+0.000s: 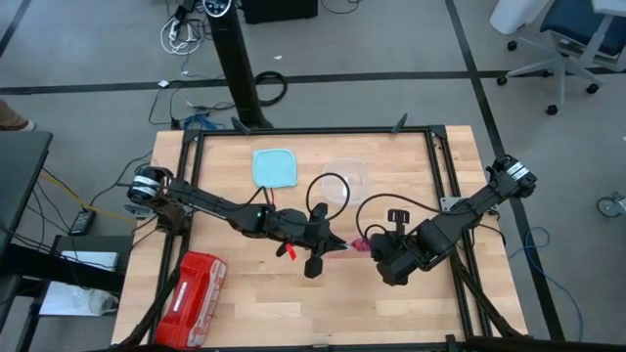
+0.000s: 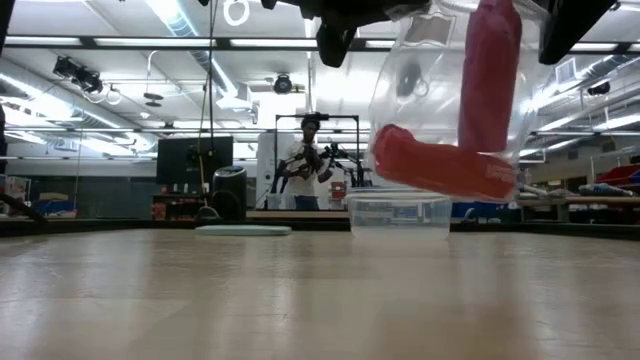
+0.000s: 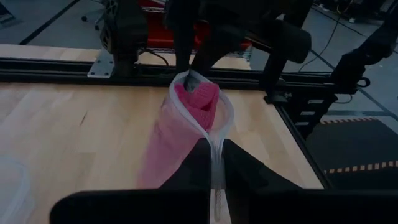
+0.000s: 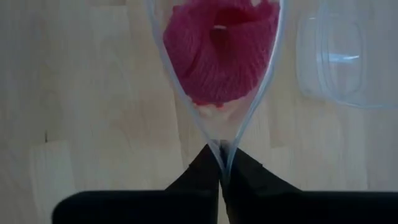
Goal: Roll bandage
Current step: Put the rolled pink bandage into the transparent zip bag
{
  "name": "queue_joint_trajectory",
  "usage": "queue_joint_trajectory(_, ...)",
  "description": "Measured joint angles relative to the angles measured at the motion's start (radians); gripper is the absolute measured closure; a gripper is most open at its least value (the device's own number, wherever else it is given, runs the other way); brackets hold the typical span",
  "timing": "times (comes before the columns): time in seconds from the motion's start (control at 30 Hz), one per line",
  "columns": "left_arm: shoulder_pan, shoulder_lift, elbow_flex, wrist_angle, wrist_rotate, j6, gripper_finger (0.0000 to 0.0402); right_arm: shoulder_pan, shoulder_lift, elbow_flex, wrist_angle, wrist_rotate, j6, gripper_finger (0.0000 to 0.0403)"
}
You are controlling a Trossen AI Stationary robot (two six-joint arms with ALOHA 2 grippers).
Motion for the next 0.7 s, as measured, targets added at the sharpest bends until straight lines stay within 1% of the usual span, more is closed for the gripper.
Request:
queue_joint_trajectory(0.1,0.0,0.0,0.0,0.001,0.009,0.023,0.0371,0.0,-0.002,0.0,-0.002,0.003,-0.006,0.0385)
queue_joint_trajectory(0.2,-0.005,0.0,0.0,0.0,0.01,0.065,0.0348,0.0,-0.007,0.0,-0.006,0.0,-0.024,0.0398)
queue_joint_trajectory(0.3,-0.007,-0.002,0.0,0.001,0.007,0.109,0.0306,0.0,-0.017,0.0,-0.011,-0.009,-0.029,0.0399)
queue_joint_trajectory(0.43,-0.006,-0.003,0.001,0.0,-0.036,0.126,0.0241,0.0,-0.025,0.0,-0.022,-0.021,-0.027,0.0401)
queue_joint_trajectory(0.53,-0.005,-0.003,0.008,0.004,-0.06,0.126,0.0204,-0.007,-0.026,0.0,-0.027,-0.023,-0.028,0.0401)
queue_joint_trajectory(0.63,-0.003,0.009,0.057,-0.029,-0.099,0.1,0.0191,-0.03,-0.024,0.0,-0.013,-0.037,-0.053,0.0402)
queue_joint_trajectory(0.7,0.006,0.014,0.09,-0.096,-0.113,0.076,0.0189,-0.046,-0.02,0.0,-0.007,-0.048,-0.073,0.0402)
